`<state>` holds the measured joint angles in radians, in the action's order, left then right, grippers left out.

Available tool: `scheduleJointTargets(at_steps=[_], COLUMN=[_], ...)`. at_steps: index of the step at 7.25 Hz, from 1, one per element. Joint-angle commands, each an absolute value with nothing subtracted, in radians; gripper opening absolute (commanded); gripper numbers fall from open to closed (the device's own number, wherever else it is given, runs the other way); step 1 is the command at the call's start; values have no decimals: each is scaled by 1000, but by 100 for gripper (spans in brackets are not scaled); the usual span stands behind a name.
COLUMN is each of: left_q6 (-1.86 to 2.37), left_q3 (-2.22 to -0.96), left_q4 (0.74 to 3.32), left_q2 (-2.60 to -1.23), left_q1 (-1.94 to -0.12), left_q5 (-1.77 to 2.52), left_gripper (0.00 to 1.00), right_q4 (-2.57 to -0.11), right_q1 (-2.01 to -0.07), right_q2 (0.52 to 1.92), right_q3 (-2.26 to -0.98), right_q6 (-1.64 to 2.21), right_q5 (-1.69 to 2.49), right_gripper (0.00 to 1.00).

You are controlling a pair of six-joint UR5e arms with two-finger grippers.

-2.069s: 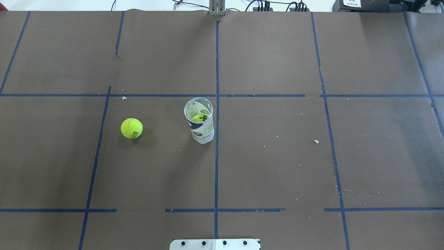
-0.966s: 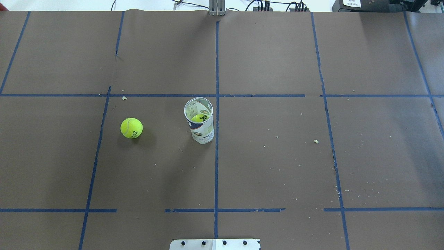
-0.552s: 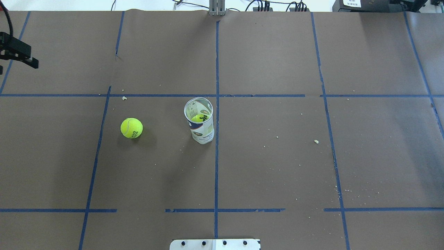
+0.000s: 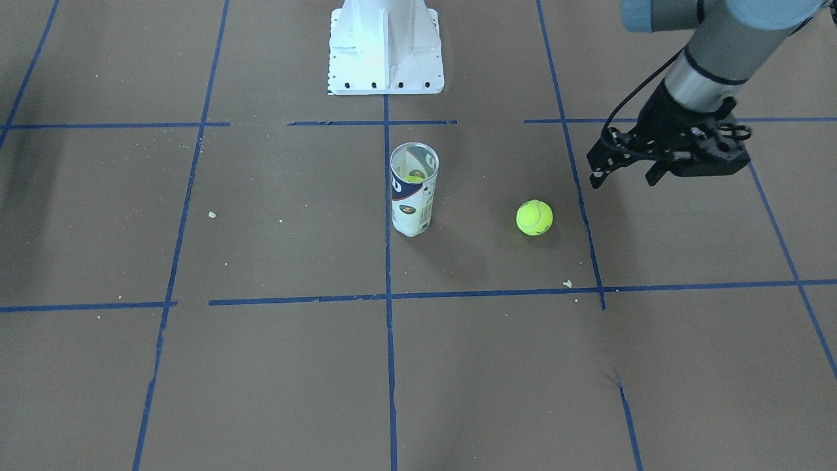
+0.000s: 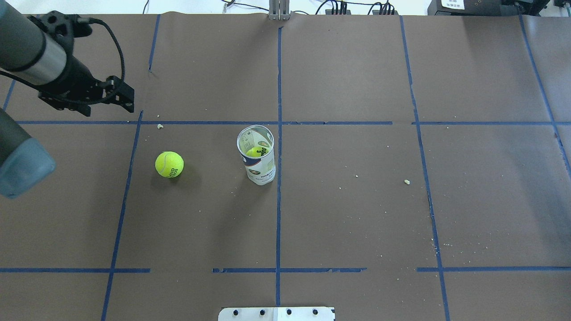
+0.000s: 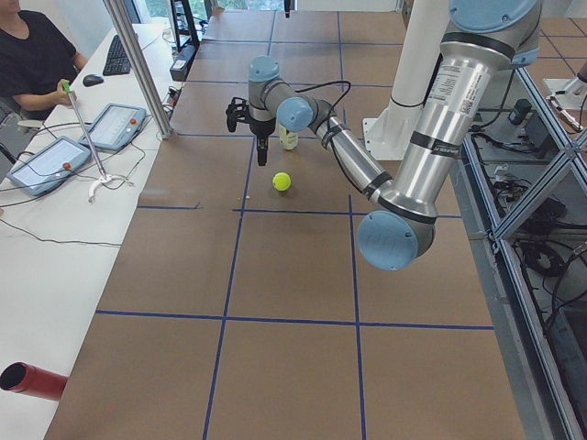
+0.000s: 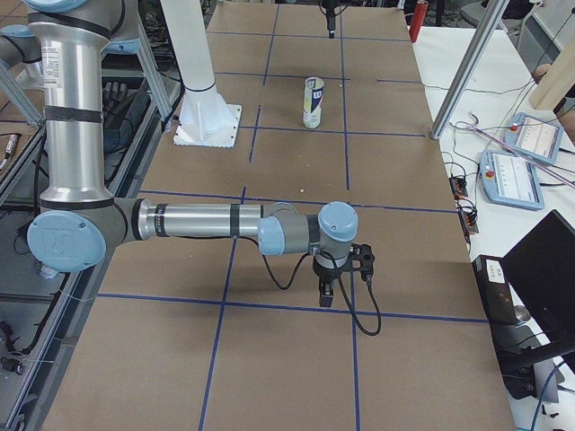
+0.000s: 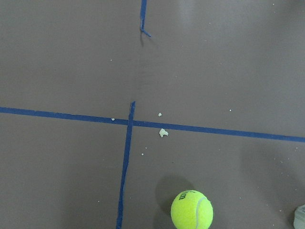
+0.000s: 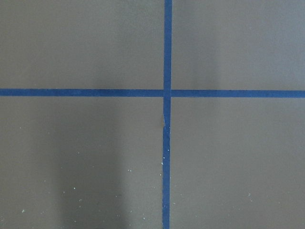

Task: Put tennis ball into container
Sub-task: 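Move the left gripper down toward the yellow-green tennis ball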

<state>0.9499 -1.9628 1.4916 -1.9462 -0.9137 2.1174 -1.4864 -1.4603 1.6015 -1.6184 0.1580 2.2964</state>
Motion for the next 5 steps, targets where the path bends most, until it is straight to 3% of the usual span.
scheduleJointTargets(at_steps=[1, 5], left_q6=[957, 1049], left_q3=[-1893, -1763], left_q4=[1522, 1683], left_q2=[-1971, -1962], left_q1=[-797, -743], left_q5=[2030, 2026], left_gripper=[100, 100], right_q4=[-1486, -1486], right_q1=[-1460, -1460], right_q2=[1601, 1601], right_q3=[-1618, -1618], right_q6=[158, 158], right_q5=[2296, 2296], right_gripper=[100, 100])
